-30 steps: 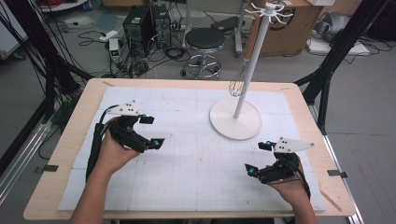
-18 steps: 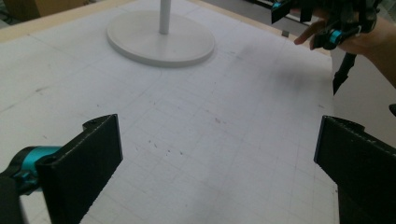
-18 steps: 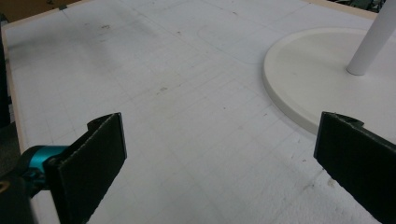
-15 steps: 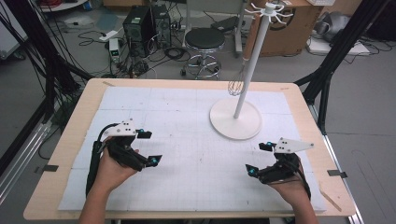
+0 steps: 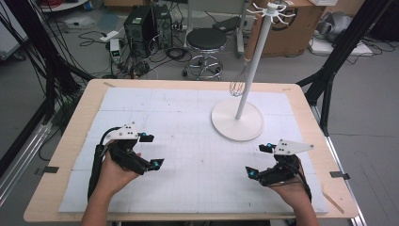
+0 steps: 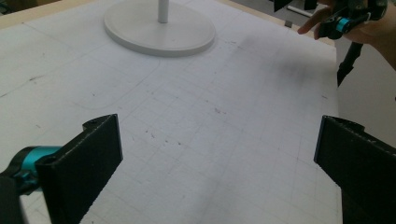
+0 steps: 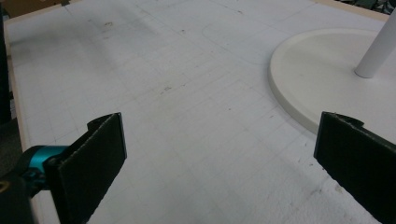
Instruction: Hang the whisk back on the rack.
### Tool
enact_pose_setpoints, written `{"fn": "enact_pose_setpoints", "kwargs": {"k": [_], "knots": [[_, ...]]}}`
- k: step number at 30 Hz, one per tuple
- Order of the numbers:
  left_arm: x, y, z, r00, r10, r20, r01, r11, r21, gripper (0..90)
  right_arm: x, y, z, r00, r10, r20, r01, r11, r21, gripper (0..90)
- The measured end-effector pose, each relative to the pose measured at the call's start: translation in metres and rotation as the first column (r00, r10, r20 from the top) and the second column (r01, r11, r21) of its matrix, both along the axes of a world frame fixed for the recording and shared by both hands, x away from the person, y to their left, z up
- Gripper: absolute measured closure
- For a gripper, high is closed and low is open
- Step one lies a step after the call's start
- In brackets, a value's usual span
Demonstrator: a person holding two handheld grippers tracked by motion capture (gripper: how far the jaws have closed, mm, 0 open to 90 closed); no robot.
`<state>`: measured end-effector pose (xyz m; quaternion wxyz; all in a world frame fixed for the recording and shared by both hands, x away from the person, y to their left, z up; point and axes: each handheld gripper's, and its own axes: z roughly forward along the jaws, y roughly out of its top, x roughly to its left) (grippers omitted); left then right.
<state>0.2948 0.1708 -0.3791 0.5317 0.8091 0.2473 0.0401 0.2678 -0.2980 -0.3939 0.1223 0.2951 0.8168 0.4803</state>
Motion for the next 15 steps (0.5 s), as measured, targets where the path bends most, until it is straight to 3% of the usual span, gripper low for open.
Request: {"fn": "enact_pose_setpoints", "kwargs": {"k": [15], "knots": [[0.0005, 0.0008, -0.003, 1.0, 0.002, -0.007, -0.002, 1.0, 0.006, 1.6, 0.0001, -0.001, -0.0004, 1.0, 0.0, -0.002, 0.0, 1.0, -0.001, 1.4]]}}
